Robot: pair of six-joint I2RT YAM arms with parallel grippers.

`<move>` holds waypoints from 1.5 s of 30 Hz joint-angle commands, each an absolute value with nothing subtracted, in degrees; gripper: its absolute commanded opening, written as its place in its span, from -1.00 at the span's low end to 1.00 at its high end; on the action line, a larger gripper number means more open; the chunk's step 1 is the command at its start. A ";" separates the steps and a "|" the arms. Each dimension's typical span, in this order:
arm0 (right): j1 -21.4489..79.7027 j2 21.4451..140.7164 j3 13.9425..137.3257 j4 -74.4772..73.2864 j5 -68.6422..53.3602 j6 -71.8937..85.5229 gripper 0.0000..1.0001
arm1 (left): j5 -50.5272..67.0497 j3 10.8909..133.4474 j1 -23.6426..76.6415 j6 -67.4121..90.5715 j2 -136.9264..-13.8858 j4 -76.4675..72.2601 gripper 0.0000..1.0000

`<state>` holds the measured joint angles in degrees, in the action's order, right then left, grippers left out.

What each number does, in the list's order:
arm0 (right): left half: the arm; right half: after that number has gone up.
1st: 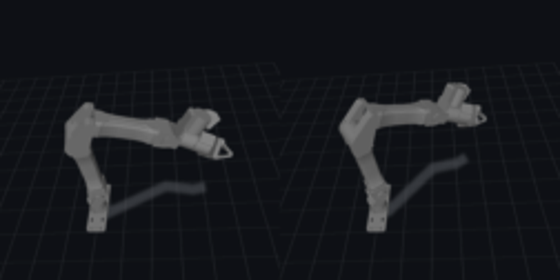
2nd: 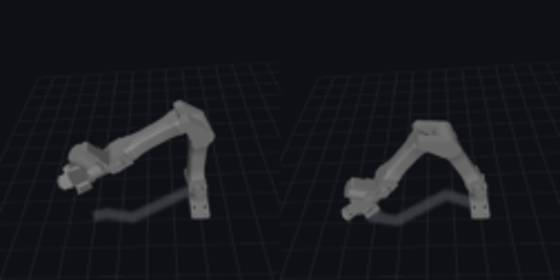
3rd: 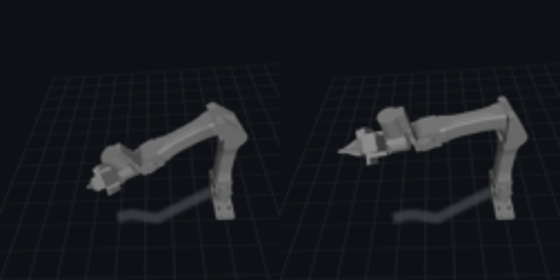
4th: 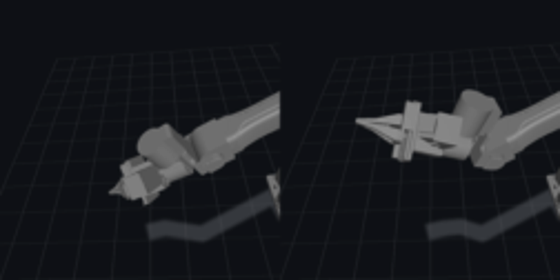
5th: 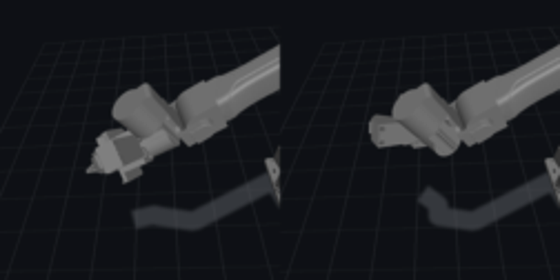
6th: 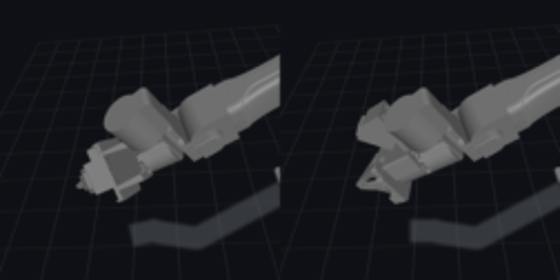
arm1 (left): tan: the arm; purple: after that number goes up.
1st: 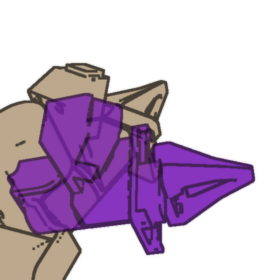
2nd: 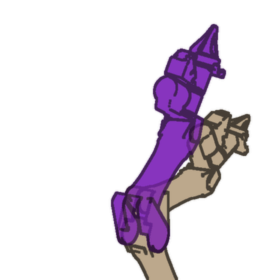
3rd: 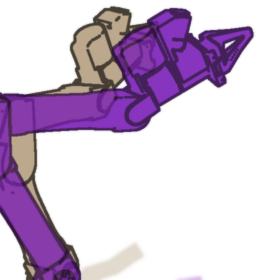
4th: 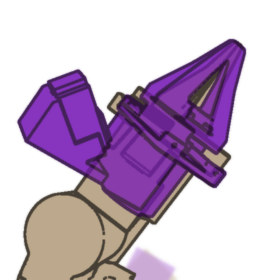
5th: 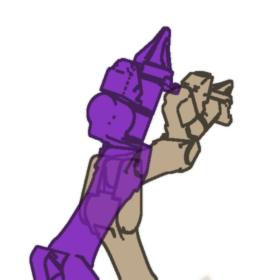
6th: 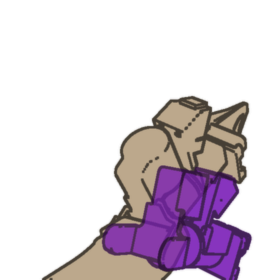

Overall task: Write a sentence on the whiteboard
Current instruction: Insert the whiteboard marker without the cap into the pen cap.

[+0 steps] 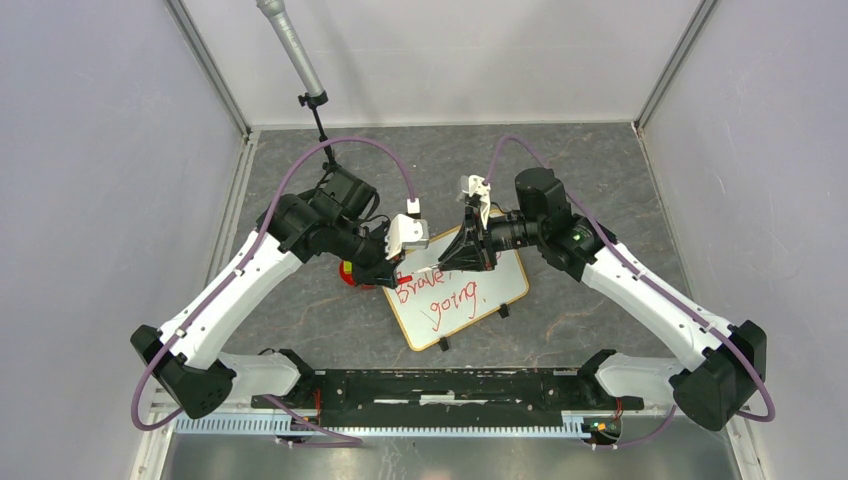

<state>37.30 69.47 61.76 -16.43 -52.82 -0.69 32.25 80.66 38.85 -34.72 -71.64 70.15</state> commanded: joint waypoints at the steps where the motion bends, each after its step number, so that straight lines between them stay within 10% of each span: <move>1: 37.53 68.74 61.25 -16.19 -53.27 -1.44 -1.00 | 33.14 81.30 38.76 -32.28 -71.65 68.48 -0.95; 45: 40.15 71.46 62.04 -13.20 -53.96 -0.09 -1.00 | 40.25 83.18 39.60 -29.30 -73.12 65.14 -0.95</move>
